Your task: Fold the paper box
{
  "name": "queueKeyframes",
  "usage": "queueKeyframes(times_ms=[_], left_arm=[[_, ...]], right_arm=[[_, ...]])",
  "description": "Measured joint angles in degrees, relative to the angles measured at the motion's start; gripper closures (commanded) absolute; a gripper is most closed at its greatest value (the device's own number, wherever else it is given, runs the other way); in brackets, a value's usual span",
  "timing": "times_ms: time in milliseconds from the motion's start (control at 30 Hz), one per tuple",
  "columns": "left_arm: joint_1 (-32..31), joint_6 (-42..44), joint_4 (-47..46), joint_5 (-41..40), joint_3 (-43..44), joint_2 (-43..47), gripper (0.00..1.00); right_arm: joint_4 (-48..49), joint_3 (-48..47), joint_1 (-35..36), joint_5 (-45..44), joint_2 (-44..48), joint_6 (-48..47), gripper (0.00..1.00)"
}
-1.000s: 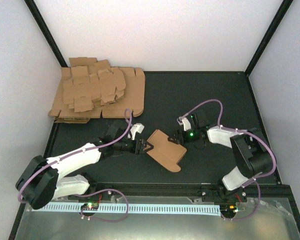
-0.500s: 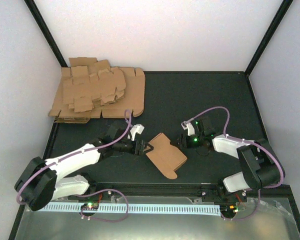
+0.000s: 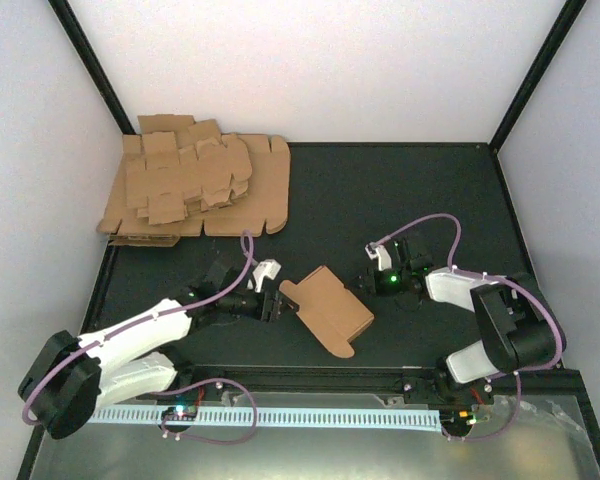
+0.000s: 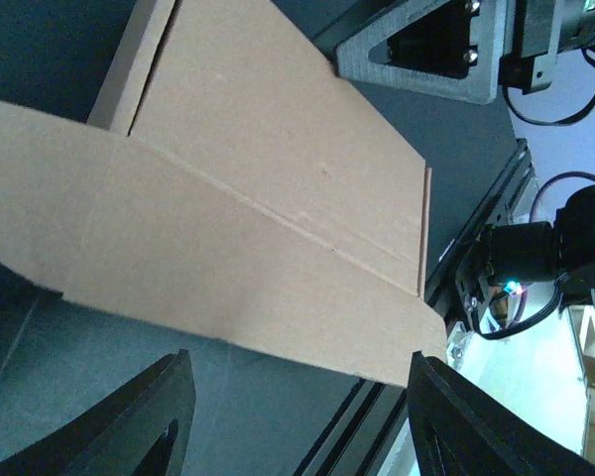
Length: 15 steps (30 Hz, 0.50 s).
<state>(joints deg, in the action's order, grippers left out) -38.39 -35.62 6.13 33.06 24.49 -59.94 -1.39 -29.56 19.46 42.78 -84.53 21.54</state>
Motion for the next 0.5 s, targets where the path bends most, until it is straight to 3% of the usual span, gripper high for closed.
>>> queueKeyframes(times_ms=[233,500], left_arm=[[0.00,-0.46,1.20,-0.04,-1.51,1.60,0.39],[0.00,-0.57,1.09,0.07,-1.75,1.60,0.39]], right_arm=[[-0.04,-0.09,0.00,0.26,-0.09,-0.31,0.50],[-0.83,-0.90,0.00,0.20,-0.66,-0.63,0.55]])
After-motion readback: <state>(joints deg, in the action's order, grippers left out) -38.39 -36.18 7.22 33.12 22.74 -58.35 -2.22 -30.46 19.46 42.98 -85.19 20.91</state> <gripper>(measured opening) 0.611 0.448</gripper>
